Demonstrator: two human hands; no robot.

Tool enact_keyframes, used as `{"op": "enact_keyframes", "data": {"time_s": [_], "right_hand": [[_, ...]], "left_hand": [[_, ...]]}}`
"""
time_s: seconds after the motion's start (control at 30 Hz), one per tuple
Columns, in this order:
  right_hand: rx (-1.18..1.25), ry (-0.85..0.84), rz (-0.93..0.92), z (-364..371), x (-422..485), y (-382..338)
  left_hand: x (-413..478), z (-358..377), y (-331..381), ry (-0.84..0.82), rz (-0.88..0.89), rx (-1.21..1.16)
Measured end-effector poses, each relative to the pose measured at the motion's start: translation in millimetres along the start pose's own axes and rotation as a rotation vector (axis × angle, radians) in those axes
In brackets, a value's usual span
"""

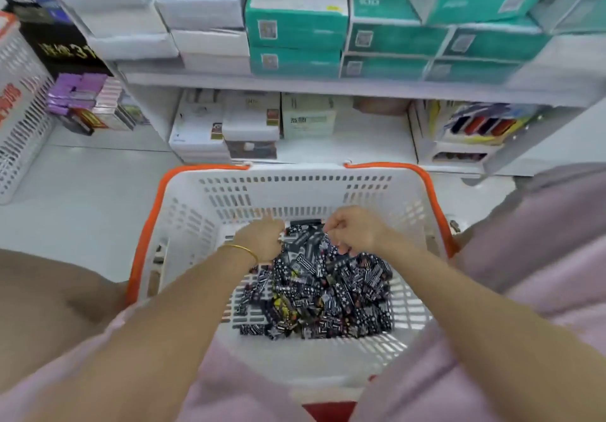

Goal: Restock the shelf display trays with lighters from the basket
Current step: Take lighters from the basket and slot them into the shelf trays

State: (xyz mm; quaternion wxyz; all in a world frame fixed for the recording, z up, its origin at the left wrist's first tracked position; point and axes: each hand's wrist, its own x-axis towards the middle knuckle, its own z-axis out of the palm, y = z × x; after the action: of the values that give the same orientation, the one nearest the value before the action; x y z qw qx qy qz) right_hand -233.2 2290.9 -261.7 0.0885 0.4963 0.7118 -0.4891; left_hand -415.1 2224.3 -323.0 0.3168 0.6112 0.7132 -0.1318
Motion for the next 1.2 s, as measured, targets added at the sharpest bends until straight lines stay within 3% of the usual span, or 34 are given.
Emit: {"op": "enact_keyframes", "data": {"time_s": [0.17, 0.33, 0.43, 0.57, 1.0, 1.07, 1.2], "right_hand": [[0.071, -0.075, 0.147, 9, 16, 28], [0.132, -0.103, 0.183, 12, 28, 31], [0.136, -0.106, 0.206, 15, 32, 35], [0.159, -0.106, 0.24, 17, 34, 37], [0.207, -0.107, 0.251, 21, 36, 39], [0.209, -0.107, 0.25, 21, 36, 39], [0.21, -0.105, 0.257, 21, 36, 39]], "left_hand": [[20, 69, -25, -0.207, -0.29, -0.277], [36, 87, -46, -0.402, -0.41, -0.329], [34, 104, -36, -0.467, -0.402, -0.226], [33, 119, -18, -0.267, -0.443, -0.183], [49, 123, -17, 0.046, -0.7, -1.091], [51, 123, -11, 0.023, -0.672, -1.088], [52, 128, -4, -0.061, -0.592, -0.804]]}}
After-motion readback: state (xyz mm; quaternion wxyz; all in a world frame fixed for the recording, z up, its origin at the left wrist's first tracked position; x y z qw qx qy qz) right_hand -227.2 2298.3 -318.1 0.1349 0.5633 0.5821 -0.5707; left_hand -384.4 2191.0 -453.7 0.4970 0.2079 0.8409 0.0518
